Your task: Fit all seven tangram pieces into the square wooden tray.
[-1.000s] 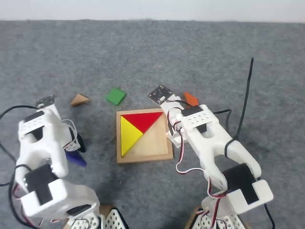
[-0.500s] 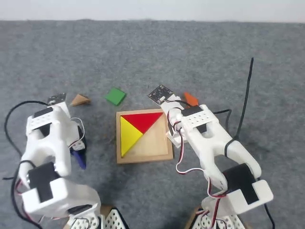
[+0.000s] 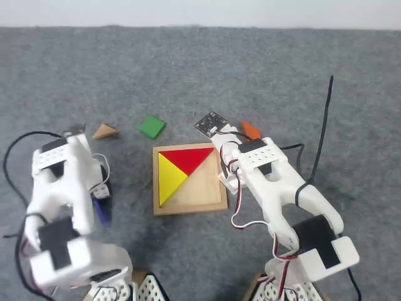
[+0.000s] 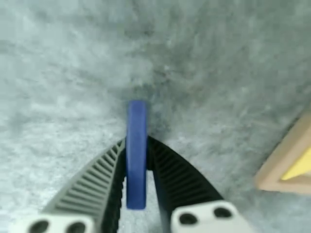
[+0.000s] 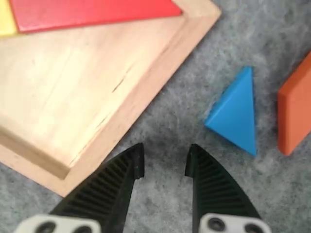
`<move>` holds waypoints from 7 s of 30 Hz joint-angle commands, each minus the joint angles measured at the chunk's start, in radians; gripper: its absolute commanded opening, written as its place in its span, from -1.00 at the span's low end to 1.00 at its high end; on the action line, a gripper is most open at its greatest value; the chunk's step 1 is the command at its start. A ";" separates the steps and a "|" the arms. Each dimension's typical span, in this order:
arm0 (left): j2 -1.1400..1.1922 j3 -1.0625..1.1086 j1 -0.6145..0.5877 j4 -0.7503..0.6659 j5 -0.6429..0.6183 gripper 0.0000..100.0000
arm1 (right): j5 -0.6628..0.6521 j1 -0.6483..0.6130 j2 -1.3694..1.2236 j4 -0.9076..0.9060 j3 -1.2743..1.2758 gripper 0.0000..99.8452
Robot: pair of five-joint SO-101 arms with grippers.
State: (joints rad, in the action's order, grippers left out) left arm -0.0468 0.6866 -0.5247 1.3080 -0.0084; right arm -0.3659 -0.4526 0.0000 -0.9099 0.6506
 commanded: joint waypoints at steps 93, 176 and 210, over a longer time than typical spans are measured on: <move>-0.566 0.252 1.045 -0.354 -0.348 -0.67 | 0.470 0.271 0.308 0.012 -0.074 -0.69; -0.905 0.662 -0.026 -0.773 -0.110 -0.97 | 0.215 -0.325 0.099 -0.133 -0.018 -0.98; -0.905 0.664 -0.026 -0.775 -0.109 -0.97 | 0.293 -0.154 0.022 -0.193 -0.198 -0.98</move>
State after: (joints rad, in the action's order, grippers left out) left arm -0.9321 1.3602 -0.5478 0.5577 -0.1250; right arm -0.0560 -0.6153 0.0015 -1.0894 0.5094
